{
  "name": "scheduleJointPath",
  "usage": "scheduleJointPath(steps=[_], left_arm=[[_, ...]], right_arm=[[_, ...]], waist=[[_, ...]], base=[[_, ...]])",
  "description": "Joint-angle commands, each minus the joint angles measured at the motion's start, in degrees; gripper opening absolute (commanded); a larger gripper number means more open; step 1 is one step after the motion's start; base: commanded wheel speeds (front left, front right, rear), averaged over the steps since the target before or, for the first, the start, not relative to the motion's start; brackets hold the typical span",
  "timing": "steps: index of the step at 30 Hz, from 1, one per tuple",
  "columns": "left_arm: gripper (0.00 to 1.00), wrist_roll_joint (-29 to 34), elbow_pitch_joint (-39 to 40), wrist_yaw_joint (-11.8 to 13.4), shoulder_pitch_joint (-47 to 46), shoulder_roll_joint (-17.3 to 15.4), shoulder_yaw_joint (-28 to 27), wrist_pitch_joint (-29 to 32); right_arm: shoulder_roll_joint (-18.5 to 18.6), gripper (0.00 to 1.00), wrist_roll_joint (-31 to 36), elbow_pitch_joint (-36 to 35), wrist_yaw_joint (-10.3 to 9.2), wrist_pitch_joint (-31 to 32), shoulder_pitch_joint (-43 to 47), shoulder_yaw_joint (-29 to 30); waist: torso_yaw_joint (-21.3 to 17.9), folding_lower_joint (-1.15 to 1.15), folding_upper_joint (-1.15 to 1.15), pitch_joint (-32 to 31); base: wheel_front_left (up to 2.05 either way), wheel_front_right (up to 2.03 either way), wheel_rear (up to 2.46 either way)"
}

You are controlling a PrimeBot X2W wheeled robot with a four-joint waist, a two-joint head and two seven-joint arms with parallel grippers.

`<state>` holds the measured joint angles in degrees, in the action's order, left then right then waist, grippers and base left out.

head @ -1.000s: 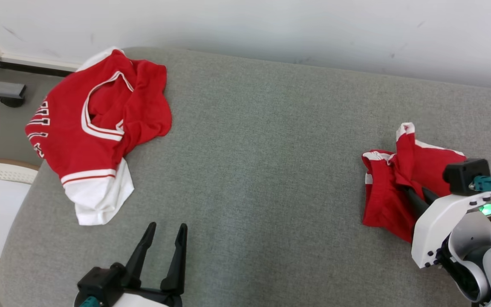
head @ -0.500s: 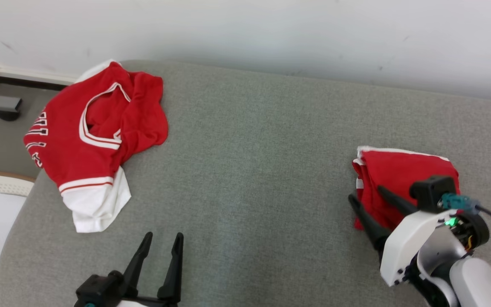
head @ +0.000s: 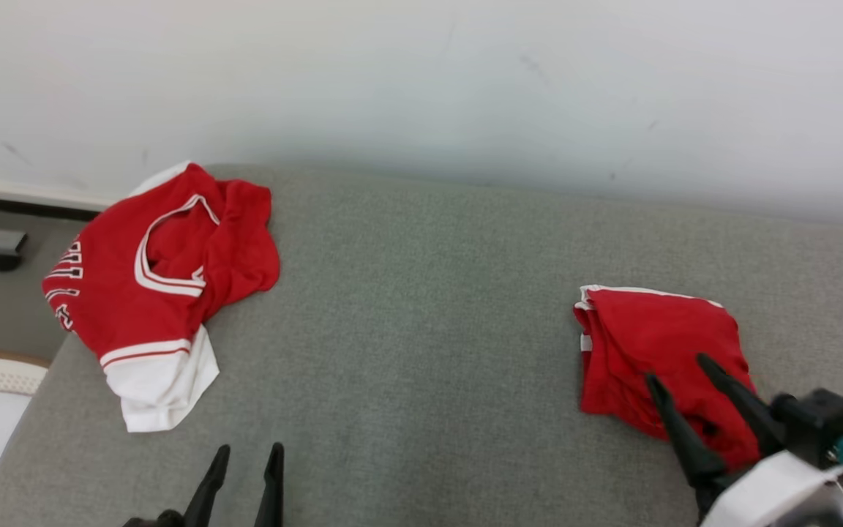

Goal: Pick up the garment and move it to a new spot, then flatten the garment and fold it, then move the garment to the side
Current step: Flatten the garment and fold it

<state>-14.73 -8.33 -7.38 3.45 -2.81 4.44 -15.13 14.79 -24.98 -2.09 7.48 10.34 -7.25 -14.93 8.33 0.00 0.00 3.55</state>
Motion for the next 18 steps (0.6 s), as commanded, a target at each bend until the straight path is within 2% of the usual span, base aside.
scheduleJointPath(steps=[1,11,18], left_arm=[[1.00,0.65,0.41,-0.05,1.26,-0.18,-0.55,-0.02],[1.00,1.03,3.25,0.80,5.94,-0.18,-2.63,-0.01],[1.00,1.63,4.41,0.98,7.80,-0.18,-3.32,-0.02]], right_arm=[[0.93,1.00,0.97,-0.69,0.01,-2.24,1.85,0.94],[0.19,1.00,6.49,1.73,0.01,-17.40,10.70,12.92],[-1.29,1.00,10.53,7.39,0.01,-23.80,14.45,19.78]], waist=[[-0.87,0.00,0.00,-1.59],[-3.04,0.00,0.00,-5.13],[-3.96,0.00,0.00,-6.36]], base=[[0.00,0.00,0.00],[0.00,0.00,0.00],[0.00,0.00,0.00]])
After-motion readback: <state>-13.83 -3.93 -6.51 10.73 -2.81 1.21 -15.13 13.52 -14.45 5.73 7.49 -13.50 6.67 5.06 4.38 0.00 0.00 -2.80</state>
